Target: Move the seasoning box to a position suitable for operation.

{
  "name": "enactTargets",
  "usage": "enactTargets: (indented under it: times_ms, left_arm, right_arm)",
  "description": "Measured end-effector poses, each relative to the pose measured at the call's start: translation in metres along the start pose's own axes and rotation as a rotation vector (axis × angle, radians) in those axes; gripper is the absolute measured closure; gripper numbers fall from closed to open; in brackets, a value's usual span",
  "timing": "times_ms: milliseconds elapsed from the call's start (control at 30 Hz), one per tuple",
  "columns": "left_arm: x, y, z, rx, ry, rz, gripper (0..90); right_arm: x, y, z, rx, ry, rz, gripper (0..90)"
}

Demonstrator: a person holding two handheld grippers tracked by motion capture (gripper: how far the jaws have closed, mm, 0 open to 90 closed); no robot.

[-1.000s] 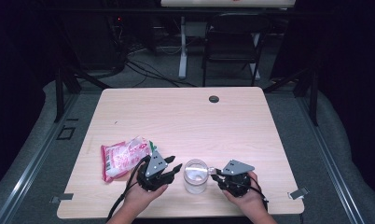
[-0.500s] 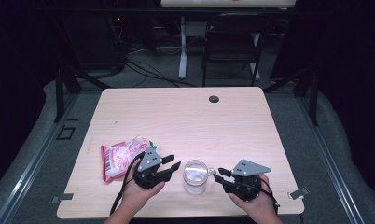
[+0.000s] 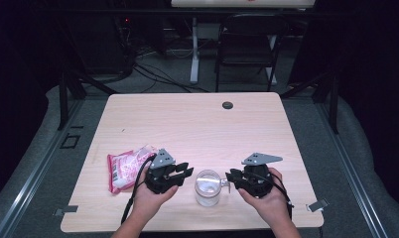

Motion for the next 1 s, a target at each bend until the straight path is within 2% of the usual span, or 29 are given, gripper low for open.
enactTargets:
  times_ms: [100,133,267,400,533,633,867,1000]
  left_arm:
    - [0.005,0.001,0.002,0.000,-0.016,-0.022,72.6]
    - [0.006,0.003,0.001,0.000,-0.014,-0.020,72.7]
    - [0.013,0.005,0.000,0.006,-0.036,-0.055,73.1]
    - [0.015,0.007,-0.002,0.029,-0.036,-0.062,71.9]
    - [0.016,0.008,-0.002,0.023,-0.034,-0.073,69.2]
    - [0.019,0.010,-0.003,0.061,-0.051,-0.074,73.2]
    - [0.028,0.008,-0.006,0.091,-0.092,-0.048,89.7]
    - [0.034,0.010,-0.011,0.096,-0.119,-0.047,90.0]
  right_arm:
    - [0.005,-0.002,0.000,-0.006,-0.025,-0.027,74.7]
    - [0.006,-0.002,0.000,-0.007,-0.029,-0.030,74.7]
    - [0.009,-0.005,-0.001,-0.019,-0.038,-0.040,74.6]
    - [0.010,-0.006,-0.001,-0.016,-0.028,-0.042,74.7]
    - [0.010,-0.004,-0.004,-0.015,-0.013,-0.055,75.9]
    - [0.010,-0.002,-0.006,-0.013,-0.012,-0.064,76.1]
    - [0.010,-0.002,-0.010,-0.032,-0.014,-0.084,76.7]
    - [0.010,-0.003,-0.010,-0.049,-0.017,-0.084,77.7]
Point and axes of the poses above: each handheld gripper's, and its own axes: z roughly backward along the jaws, x roughly out of its underside, y roughly to its right, the point moved 8 cm from there along -z, roughly forward along the jaws, and after that the axes turned 13 degrees about x, right-handed, at the moved point
